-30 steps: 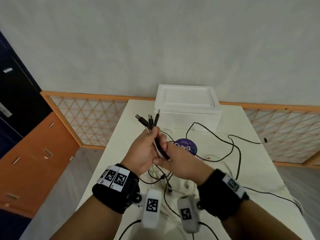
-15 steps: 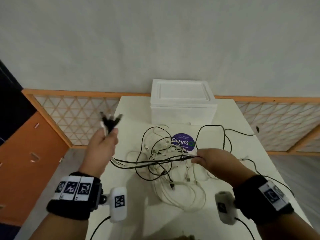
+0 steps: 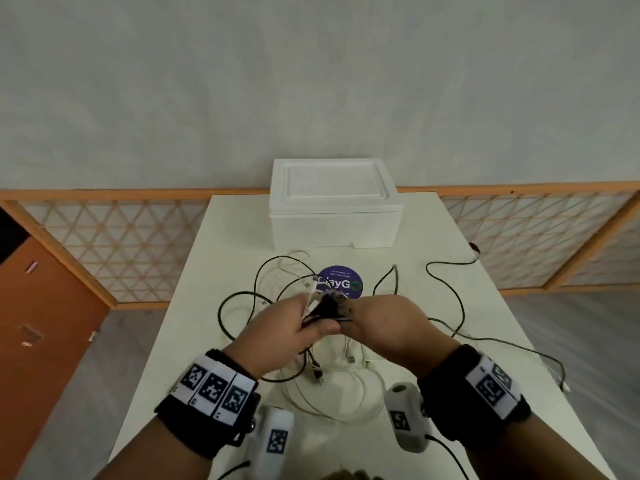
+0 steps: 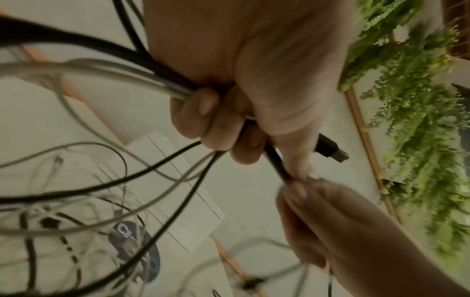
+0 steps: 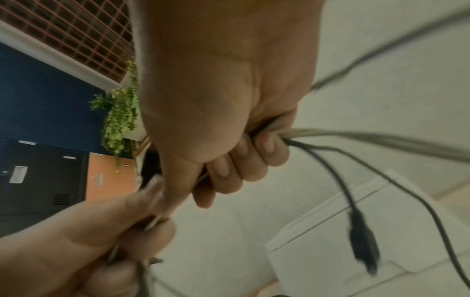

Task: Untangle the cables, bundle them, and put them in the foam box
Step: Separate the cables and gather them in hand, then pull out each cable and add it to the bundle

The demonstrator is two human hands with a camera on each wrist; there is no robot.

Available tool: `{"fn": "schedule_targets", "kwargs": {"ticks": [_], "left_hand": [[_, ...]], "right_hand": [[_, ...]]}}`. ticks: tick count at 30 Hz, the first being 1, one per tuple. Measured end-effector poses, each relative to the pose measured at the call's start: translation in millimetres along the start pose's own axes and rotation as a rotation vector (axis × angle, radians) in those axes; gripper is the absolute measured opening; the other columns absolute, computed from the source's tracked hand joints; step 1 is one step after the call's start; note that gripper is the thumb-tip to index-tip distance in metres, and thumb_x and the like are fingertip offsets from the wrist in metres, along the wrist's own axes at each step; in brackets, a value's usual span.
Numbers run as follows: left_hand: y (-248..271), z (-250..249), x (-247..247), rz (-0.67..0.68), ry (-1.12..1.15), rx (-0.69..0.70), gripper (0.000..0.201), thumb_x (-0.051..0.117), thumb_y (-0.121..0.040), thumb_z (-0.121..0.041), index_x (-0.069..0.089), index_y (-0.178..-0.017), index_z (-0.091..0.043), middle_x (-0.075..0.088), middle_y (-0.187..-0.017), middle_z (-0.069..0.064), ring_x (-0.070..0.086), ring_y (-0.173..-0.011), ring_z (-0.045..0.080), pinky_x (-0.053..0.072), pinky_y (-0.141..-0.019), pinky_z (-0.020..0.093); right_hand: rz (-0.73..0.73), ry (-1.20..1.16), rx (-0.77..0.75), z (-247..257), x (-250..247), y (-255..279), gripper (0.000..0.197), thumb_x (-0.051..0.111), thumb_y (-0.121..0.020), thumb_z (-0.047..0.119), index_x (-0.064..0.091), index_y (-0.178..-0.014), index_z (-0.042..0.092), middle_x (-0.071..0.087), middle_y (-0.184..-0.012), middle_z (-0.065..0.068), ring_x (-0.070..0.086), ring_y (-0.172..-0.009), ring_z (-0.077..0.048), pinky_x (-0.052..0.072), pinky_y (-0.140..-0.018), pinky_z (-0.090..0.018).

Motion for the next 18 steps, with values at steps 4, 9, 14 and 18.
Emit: {"fn": "schedule_targets", "kwargs": {"ticks": [4,9,14,18], "left_hand": [[12.6,43.2,-30.9,-0.105,-0.018,-0.1,0.062,0.044,-0.066,-0.079,0.062,-0.11,-0.039,0.07,-0.099,-0.016,0.063,-0.095,0.001,0.051,-0.088,0.033],[29.6,63.6,-30.9,-0.145,-0.115,-0.162,0.064,0.049,-0.072,-0.08,0.061,-0.116,-0.035,0.07,-0.103,-0.013,0.063,-0.097,0.007,0.05,-0.085,0.032],[37.7,59.2,-41.7,-0.175,0.072,-0.146,0.036,0.059,-0.075,-0.07,0.054,-0.105,-0.05,0.057,-0.093,-0.051,0.051,-0.1,-0.025,0.035,-0.083,0.001],[40.6,54.5,-45.8,-0.199,0.151,-0.144,0.021,0.065,-0.083,-0.036,0.054,-0.099,-0.045,0.054,-0.086,-0.055,0.05,-0.094,-0.029,0.034,-0.075,-0.005]], "right_hand": [[0.024,-0.02,0.091,-28.2,7.1,15.4,0.027,0.041,-0.095,0.05,0.055,-0.096,0.027,0.063,-0.094,0.001,0.062,-0.089,-0.022,0.043,-0.066,-0.035],[0.153,-0.246,0.123,-25.2,23.9,14.2,0.037,0.059,-0.081,0.058,0.054,-0.103,0.028,0.063,-0.087,0.005,0.058,-0.084,-0.013,0.038,-0.065,-0.027],[0.263,-0.634,0.16,-29.9,33.5,18.8,0.088,0.086,-0.049,0.05,0.045,-0.126,0.04,0.064,-0.091,0.015,0.056,-0.077,0.008,0.039,-0.069,-0.007],[-0.001,-0.849,0.201,-39.1,23.2,14.2,0.075,0.088,-0.051,0.04,0.047,-0.113,0.05,0.063,-0.117,0.017,0.057,-0.108,0.005,0.043,-0.095,-0.017]]}}
Point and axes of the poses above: each hand's wrist, its own y-axis away from the middle knuckle, its own x-axis out of the palm, z = x × y, the point moved 7 cm from there along -y, towards the middle knuckle
